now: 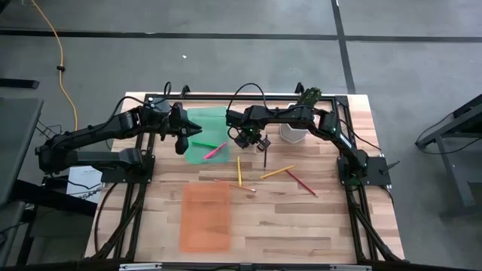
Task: Sort pens & pencils
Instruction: Put the pink pen into the green bin
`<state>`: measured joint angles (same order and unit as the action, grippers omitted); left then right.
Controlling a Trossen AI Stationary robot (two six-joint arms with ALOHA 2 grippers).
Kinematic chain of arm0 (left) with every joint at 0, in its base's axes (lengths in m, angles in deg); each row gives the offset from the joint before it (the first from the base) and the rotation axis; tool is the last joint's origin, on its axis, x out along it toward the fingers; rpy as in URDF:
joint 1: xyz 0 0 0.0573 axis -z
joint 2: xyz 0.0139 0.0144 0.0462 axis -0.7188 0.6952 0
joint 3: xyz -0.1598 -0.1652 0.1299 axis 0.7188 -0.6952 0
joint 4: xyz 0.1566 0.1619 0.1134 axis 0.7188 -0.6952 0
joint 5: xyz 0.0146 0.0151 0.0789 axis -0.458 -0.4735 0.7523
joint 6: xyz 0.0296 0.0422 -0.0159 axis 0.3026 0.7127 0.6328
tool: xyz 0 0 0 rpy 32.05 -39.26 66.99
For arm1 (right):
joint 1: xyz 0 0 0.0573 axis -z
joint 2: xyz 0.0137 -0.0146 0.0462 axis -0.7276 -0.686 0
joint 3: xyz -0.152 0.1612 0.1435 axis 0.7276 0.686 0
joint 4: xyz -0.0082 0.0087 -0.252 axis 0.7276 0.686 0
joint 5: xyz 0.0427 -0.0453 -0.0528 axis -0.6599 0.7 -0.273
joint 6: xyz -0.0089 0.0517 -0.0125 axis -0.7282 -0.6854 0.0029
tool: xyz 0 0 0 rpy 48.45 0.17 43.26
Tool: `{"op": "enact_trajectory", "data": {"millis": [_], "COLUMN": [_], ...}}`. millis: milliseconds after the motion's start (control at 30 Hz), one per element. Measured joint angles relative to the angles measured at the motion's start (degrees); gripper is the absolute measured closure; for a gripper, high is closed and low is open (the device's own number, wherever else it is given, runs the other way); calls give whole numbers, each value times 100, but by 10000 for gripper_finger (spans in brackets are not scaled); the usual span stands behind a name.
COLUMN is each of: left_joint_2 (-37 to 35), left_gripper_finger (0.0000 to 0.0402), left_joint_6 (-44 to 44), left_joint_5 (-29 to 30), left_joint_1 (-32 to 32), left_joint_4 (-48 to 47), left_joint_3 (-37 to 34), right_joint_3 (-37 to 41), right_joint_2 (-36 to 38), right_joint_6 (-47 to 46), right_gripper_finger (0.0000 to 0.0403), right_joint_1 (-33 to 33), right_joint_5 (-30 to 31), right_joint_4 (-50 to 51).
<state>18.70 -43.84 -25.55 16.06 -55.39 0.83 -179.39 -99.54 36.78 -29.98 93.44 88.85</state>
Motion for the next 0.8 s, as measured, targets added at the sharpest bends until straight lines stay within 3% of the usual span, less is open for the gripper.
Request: {"op": "enact_trajectory", "data": {"millis": [800], "left_joint_2": [0], "left_gripper_finger": [355], "left_joint_6": [-2], "left_joint_5": [0], "left_joint_1": [-2], "left_joint_4": [2], "left_joint_3": [0], "right_joint_3": [-177], "right_joint_2": [-17], "right_joint_6": [-404], "right_gripper_finger": [371], "right_joint_1": [0], "right_joint_5": [2], "right_joint_4": [-34]}}
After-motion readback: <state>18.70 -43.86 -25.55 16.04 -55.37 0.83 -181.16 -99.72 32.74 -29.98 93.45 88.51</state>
